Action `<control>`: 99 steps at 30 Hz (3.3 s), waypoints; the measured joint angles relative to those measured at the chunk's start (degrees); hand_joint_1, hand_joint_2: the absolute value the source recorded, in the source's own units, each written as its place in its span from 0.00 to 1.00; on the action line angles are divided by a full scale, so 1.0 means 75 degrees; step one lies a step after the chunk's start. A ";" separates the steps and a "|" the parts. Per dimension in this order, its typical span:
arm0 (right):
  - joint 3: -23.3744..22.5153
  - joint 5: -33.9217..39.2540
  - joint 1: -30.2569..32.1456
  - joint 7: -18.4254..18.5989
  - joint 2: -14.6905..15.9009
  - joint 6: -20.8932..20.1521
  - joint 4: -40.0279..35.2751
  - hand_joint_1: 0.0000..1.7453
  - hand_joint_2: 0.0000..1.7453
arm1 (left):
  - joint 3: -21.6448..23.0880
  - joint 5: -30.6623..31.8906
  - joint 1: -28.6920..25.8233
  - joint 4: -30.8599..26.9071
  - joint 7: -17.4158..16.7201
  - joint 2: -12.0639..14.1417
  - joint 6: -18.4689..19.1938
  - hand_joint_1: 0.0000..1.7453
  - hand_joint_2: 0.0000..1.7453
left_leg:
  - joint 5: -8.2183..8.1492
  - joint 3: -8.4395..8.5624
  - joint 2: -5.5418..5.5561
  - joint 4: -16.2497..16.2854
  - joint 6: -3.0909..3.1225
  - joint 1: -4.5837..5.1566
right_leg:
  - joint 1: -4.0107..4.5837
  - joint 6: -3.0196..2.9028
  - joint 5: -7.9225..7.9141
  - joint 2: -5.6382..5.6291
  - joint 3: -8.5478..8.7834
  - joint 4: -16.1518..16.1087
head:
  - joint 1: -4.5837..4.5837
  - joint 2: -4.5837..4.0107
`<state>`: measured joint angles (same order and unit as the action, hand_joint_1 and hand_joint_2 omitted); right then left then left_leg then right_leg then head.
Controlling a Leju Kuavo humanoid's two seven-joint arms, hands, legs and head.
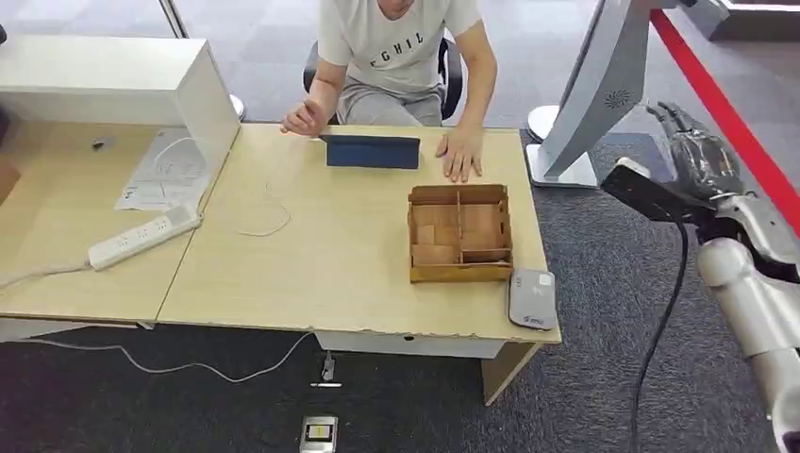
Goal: Pass the card to the sensor for recognition and then transmit it.
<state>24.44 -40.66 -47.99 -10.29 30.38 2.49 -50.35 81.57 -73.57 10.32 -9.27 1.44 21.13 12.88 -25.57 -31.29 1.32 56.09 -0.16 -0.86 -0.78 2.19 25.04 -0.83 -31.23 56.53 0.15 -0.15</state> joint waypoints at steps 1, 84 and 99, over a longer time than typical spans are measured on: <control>-0.0062 0.0191 0.0206 0.0056 0.0187 0.0018 -0.0265 0.00 0.00 | 0.0000 0.0000 0.0003 0.0000 -0.0024 0.0015 -0.0041 0.00 0.00 | 0.0000 0.0009 -0.0006 0.0000 0.0000 -0.0001 | 0.0000 0.0000 0.0000 -0.0005 -0.0003 -0.0002 | -0.0015 0.0000; 0.1072 -0.3140 0.2388 0.1621 -0.3261 0.0606 -0.0442 0.00 1.00 | -0.0015 0.0338 0.0145 -0.0006 0.0300 -0.0236 0.0274 0.00 0.00 | 0.0004 -0.0010 -0.0016 -0.0008 -0.0007 -0.0008 | 0.0006 -0.0003 0.0008 -0.0006 -0.0013 0.0009 | -0.0009 0.0000; 0.0897 -0.3508 0.1844 0.1346 -0.3439 0.0775 0.0794 0.00 1.00 | -0.0015 0.0280 0.0128 -0.0006 0.0166 -0.0236 0.0256 0.00 0.00 | 0.0004 -0.0010 -0.0016 -0.0008 -0.0007 -0.0008 | 0.0006 -0.0003 0.0008 -0.0006 -0.0012 0.0009 | -0.0006 0.0000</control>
<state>31.17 -66.97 -34.16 -0.20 4.59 8.31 -44.39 81.46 -71.47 11.28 -9.31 2.69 19.37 14.80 -25.54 -31.36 1.20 56.03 -0.21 -0.92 -0.74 2.17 25.09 -0.88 -31.31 56.60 0.11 -0.15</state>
